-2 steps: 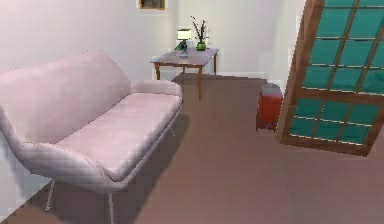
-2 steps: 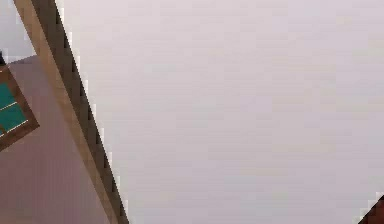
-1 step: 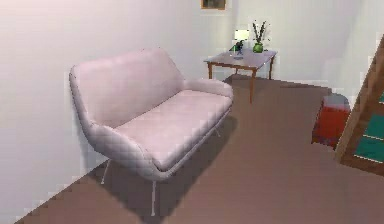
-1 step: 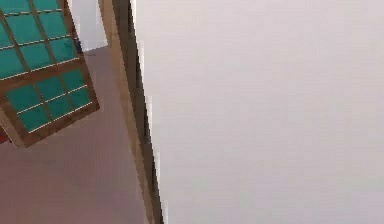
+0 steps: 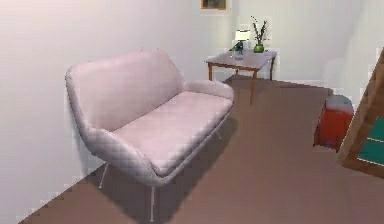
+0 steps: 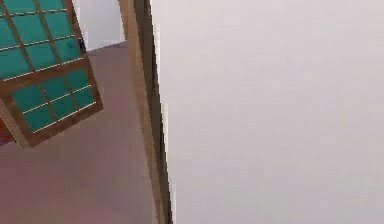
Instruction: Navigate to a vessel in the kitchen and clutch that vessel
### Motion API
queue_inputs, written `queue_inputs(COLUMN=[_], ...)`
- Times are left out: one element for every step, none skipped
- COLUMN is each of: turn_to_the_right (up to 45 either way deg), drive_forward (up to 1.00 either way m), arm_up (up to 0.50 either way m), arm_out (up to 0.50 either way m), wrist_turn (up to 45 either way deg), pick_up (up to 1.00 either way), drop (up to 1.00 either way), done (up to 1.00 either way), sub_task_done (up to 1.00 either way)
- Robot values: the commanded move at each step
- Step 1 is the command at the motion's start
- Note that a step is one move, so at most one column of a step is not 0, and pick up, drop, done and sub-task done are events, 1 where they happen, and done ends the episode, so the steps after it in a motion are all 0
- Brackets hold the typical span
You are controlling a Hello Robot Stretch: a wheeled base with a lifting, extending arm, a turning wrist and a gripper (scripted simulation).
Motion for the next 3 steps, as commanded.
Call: queue_inputs(turn_to_the_right=[21.0, 3.0, 0.0], drive_forward=[0.0, 0.0, 0.6], arm_up=[0.0, 0.0, 0.0], arm_out=[0.0, 0.0, 0.0], wrist_turn=[0.0, 0.0, 0.0], pick_up=[0.0, 0.0, 0.0], drop=[0.0, 0.0, 0.0], done=[0.0, 0.0, 0.0], sub_task_done=[0.0, 0.0, 0.0])
